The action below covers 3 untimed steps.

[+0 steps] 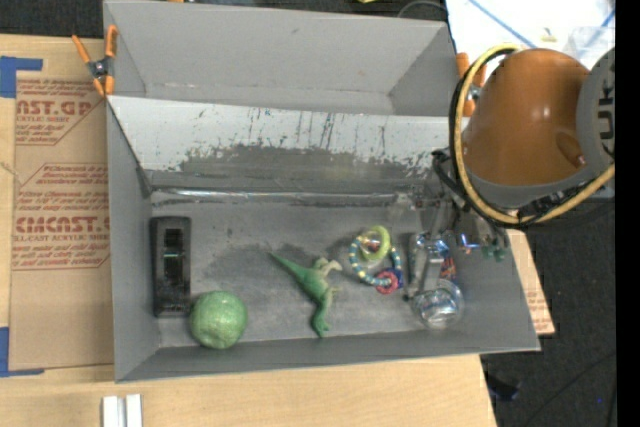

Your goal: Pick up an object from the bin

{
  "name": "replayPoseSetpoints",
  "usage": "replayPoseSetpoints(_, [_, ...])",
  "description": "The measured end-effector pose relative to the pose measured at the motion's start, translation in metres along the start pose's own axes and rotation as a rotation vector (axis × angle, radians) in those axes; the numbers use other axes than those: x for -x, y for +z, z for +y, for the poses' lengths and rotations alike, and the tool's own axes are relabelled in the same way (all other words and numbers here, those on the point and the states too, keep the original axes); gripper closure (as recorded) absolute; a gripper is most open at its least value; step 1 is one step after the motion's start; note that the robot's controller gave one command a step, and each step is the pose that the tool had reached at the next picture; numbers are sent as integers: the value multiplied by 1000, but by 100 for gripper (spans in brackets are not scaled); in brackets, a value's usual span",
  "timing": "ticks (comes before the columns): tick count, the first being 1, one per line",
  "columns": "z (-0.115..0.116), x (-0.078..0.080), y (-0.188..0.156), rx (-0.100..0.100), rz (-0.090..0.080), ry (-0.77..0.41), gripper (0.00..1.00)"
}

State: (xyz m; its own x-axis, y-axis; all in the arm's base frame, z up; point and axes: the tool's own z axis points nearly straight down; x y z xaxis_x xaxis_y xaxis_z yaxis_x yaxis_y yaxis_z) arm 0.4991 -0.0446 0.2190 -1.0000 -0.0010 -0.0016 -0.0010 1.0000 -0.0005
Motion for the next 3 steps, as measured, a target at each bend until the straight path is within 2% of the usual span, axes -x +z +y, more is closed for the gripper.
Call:
replayPoseSetpoints(1, [0,0,0,0,0,0,0])
replayPoseSetpoints(2, [-7,39,-8,1,-1,139,0])
replayPoseSetpoints(3, [-4,29,-5,0,-2,144,0])
